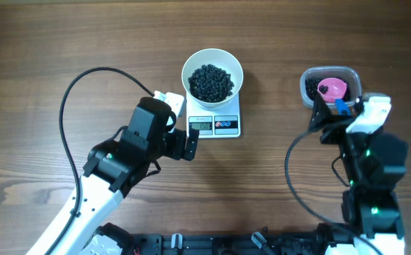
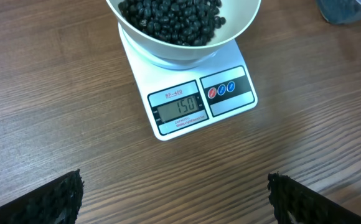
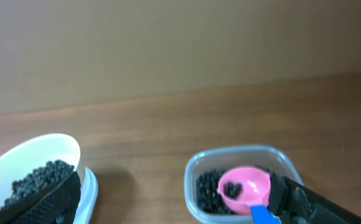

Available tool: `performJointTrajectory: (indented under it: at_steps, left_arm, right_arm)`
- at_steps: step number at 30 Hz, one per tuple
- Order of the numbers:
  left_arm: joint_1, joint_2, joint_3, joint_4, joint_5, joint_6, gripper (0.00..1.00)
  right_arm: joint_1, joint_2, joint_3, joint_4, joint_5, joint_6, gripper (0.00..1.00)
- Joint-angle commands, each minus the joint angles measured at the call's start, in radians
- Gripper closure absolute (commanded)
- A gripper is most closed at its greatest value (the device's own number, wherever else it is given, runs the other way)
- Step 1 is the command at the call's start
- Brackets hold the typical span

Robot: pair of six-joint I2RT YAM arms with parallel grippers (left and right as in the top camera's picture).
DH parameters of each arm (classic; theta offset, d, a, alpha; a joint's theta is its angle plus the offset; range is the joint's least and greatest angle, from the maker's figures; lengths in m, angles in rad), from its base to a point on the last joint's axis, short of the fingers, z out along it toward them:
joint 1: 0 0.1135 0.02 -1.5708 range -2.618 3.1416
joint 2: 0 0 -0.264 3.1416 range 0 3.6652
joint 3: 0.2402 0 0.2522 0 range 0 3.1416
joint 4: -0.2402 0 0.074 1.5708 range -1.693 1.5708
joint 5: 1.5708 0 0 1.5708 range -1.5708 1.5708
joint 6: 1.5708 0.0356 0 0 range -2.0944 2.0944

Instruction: Scoop item into bowl and weigh 150g on scale

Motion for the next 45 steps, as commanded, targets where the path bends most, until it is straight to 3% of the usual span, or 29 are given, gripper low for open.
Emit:
performJointTrajectory:
  at_steps: [1,8,18,45]
  left_arm:
    - [-0.005,0.0,0.003,0.003,-0.006,0.02,0.0]
    - [-0.005,0.0,0.003,0.003,-0.006,0.02,0.0]
    - [-0.005,0.0,0.003,0.003,-0.006,0.02,0.0]
    - [-0.005,0.0,0.003,0.003,-0.006,0.02,0.0]
  right_arm:
    - [0.008,-0.092,-0.089,0.063,0.024,-0.022,0.0]
    - [0.008,-0.267,-0.237,0.166,0.021,-0.1,0.0]
    - [0.008,-0.426,-0.382,0.243,0.021,-0.099,0.0]
    - [0.008,-0.602,-0.45,0.229,-0.017,-0.171,0.0]
